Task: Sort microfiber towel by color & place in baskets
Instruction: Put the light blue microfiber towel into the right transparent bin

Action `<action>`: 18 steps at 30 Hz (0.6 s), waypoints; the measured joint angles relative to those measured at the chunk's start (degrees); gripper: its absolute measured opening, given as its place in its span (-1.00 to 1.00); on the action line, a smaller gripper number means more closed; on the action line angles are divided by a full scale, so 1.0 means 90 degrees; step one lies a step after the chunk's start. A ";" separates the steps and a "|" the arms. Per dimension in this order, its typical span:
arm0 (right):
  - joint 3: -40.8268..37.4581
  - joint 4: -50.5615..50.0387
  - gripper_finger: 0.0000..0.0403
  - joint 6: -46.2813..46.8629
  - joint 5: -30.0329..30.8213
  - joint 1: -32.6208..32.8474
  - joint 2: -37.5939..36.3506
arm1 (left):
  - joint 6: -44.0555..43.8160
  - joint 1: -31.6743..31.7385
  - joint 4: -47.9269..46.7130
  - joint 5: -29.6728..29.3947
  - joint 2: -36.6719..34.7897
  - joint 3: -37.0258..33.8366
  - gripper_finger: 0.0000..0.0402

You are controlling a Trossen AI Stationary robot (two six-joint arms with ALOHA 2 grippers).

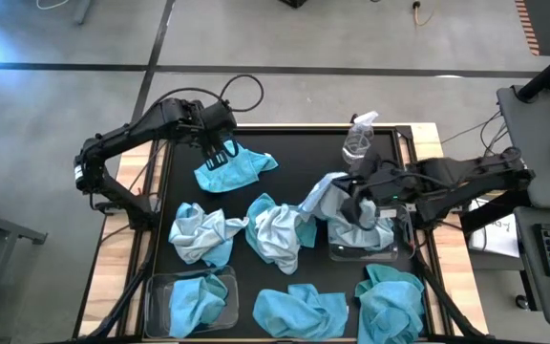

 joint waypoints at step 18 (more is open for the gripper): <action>0.0191 0.0868 -0.96 -0.0035 -0.0556 0.1646 -0.0939 | 0.0183 0.0589 0.0411 0.0111 0.0000 -0.0001 -0.20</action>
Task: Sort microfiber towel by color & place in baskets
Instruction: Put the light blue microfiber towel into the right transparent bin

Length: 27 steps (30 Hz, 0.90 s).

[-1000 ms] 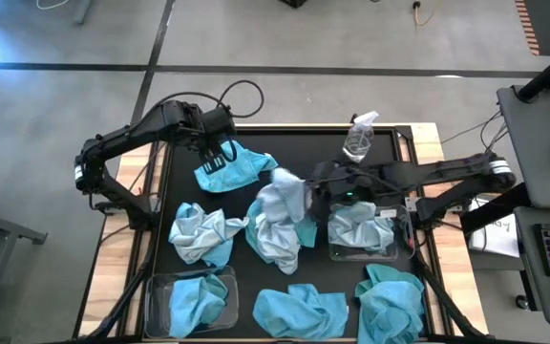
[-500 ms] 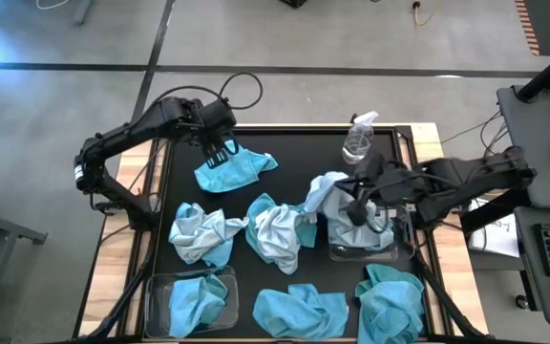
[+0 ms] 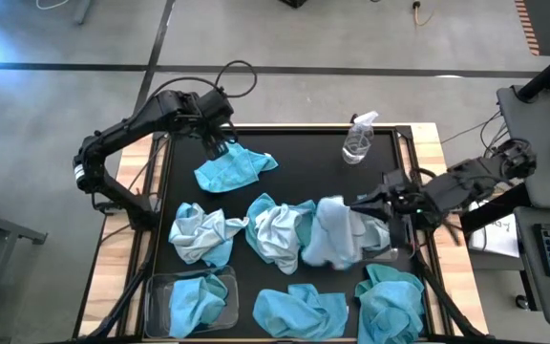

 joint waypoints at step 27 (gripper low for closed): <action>0.1120 -0.2692 -0.95 0.1593 0.0051 0.0630 0.0335 | 0.0170 0.0029 0.0125 0.0019 0.0015 -0.0007 -0.20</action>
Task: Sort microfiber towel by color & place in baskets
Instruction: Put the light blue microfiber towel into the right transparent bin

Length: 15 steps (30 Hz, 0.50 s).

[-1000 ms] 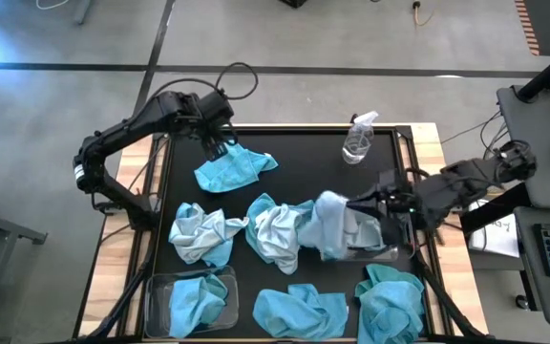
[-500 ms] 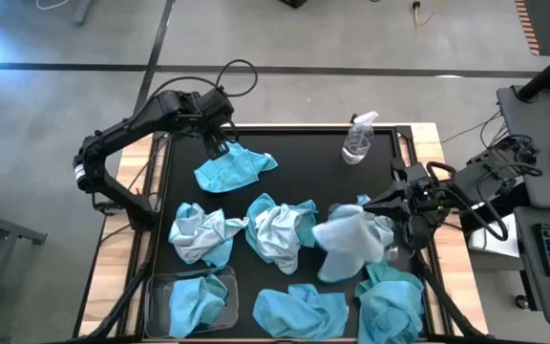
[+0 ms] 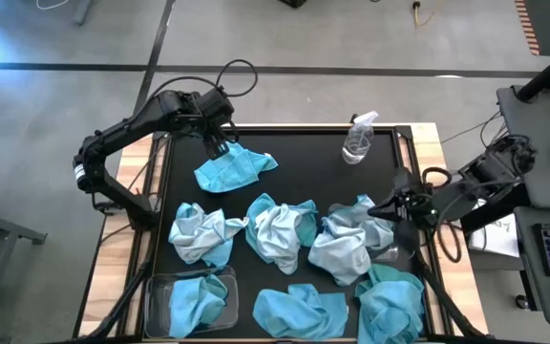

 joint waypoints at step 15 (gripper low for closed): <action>-0.0391 -0.0435 -0.95 0.0126 -0.0578 -0.0005 0.1673 | -0.0061 0.0000 0.0004 0.0322 0.0002 0.0000 -0.20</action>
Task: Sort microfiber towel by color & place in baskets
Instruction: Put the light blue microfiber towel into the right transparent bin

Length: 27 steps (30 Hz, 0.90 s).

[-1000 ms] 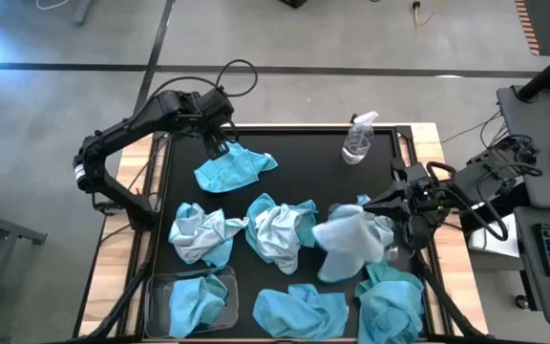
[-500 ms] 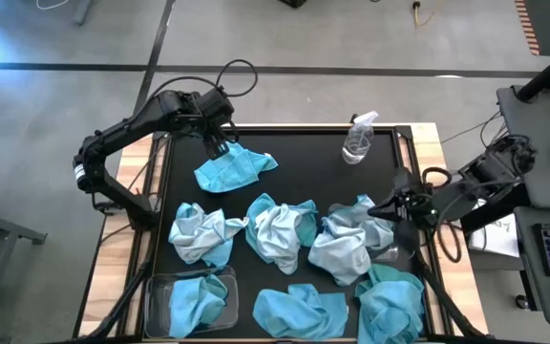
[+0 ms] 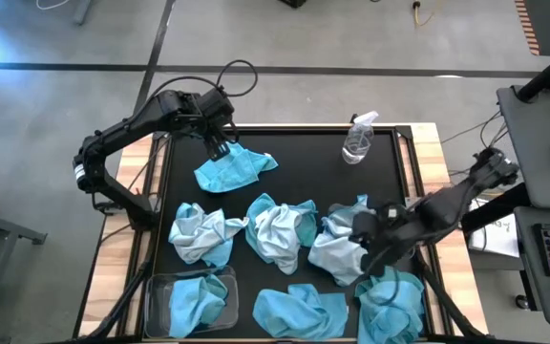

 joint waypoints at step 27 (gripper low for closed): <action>-0.0194 -0.1116 -0.22 0.0219 -0.0918 -0.0431 0.1805 | 0.0051 0.0000 0.0044 0.0005 0.0002 0.0000 -0.20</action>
